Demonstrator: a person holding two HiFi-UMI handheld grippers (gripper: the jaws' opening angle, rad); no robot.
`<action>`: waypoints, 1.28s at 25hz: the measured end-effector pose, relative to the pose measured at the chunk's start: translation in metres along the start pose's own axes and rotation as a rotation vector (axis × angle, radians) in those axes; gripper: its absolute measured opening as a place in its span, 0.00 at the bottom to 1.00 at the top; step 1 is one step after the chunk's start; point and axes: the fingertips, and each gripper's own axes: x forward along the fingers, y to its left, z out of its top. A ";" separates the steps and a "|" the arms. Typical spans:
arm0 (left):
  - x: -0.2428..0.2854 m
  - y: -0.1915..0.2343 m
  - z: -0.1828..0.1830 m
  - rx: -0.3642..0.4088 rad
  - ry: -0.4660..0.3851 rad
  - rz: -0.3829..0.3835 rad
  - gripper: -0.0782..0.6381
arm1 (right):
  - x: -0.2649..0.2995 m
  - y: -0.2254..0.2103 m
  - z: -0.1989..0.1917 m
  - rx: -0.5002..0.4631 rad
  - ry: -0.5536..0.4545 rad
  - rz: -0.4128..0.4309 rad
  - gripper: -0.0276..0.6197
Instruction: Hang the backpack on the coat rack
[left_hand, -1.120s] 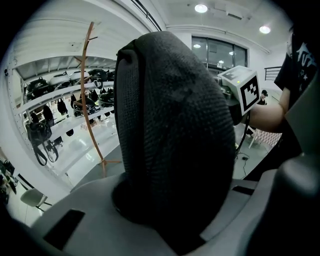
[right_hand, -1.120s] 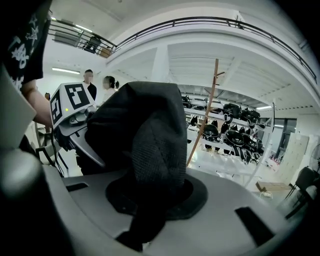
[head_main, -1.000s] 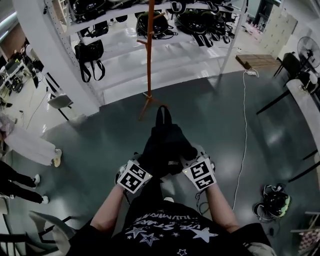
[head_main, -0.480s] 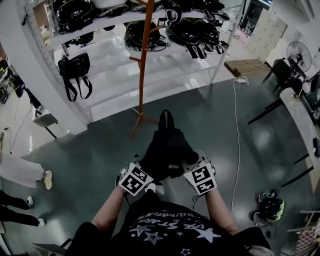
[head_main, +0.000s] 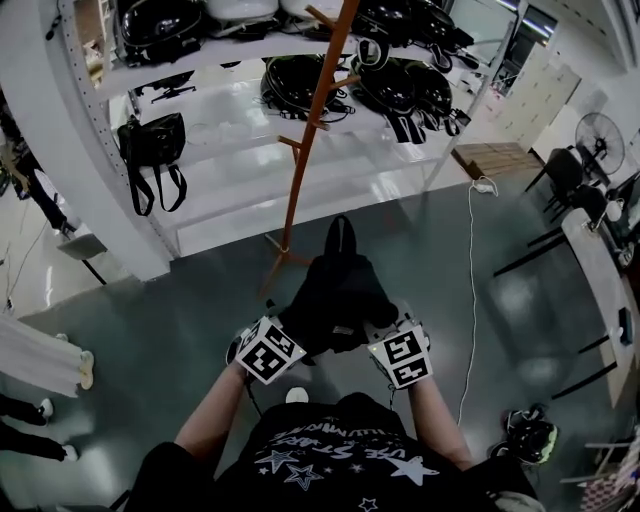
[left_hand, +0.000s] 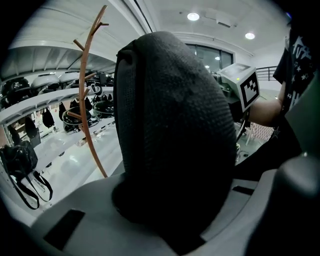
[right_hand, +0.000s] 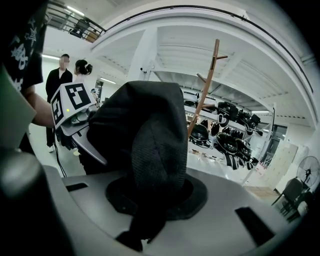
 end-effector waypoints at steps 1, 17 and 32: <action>0.002 0.006 0.002 0.004 0.000 0.000 0.23 | 0.005 -0.004 0.002 -0.004 0.002 0.000 0.16; 0.082 0.118 0.049 -0.105 0.026 0.103 0.23 | 0.129 -0.105 0.020 -0.084 -0.045 0.164 0.16; 0.129 0.230 0.115 -0.174 0.029 0.245 0.23 | 0.229 -0.200 0.069 -0.137 -0.122 0.267 0.16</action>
